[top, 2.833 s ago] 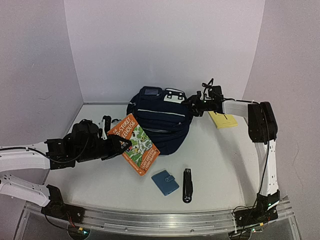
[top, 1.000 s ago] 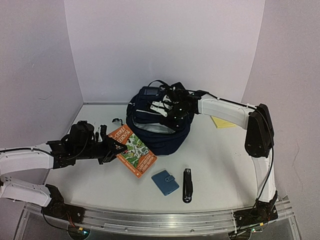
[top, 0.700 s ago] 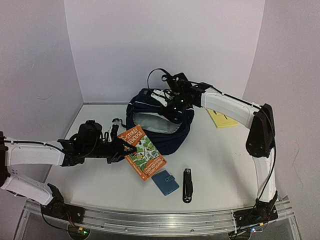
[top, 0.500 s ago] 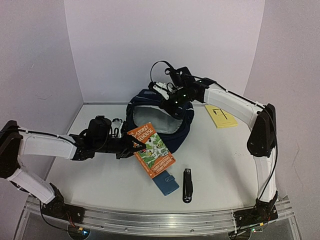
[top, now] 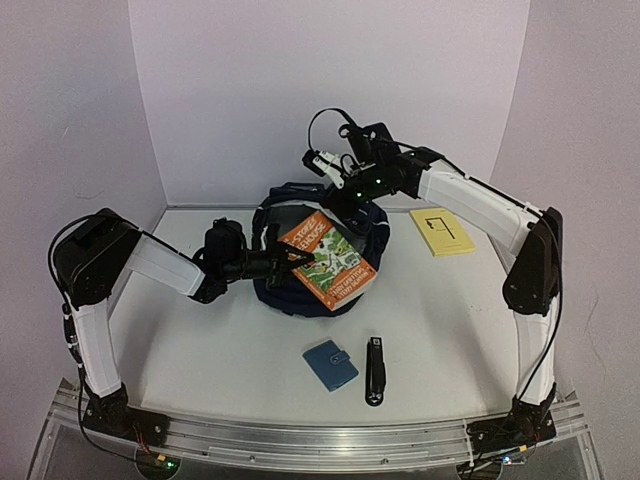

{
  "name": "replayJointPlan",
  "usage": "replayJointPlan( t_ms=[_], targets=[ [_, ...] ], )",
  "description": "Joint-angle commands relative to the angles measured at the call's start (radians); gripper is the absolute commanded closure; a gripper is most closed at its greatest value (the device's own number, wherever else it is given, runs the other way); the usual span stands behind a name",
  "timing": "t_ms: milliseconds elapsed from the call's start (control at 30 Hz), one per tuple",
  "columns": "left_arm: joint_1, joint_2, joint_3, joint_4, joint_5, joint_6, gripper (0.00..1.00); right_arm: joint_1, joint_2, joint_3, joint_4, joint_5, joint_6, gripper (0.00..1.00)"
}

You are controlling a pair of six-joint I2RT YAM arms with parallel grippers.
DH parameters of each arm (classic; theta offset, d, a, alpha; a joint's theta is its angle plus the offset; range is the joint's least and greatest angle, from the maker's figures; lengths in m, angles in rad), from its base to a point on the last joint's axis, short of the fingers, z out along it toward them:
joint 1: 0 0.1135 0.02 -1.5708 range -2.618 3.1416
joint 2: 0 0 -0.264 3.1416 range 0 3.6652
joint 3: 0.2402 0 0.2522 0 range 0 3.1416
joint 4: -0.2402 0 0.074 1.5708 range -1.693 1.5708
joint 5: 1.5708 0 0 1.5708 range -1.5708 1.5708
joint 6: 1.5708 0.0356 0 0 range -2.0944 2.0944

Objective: Pack the student bag
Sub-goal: Place the book in the student bag.

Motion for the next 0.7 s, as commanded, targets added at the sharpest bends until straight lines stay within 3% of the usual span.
replayJointPlan(
  t_ms=[0,267,667],
  targets=[
    [0.087,0.024,0.030,0.180,-0.092,-0.124,1.00,0.018,-0.138,0.010,0.057,-0.071,0.031,1.00],
    [0.124,0.057,0.031,0.172,-0.236,-0.220,1.00,0.019,-0.150,-0.006,0.039,-0.105,0.020,1.00],
    [0.089,0.161,0.295,-0.035,-0.308,-0.190,1.00,0.026,-0.118,-0.007,0.015,-0.193,0.027,1.00]
  ],
)
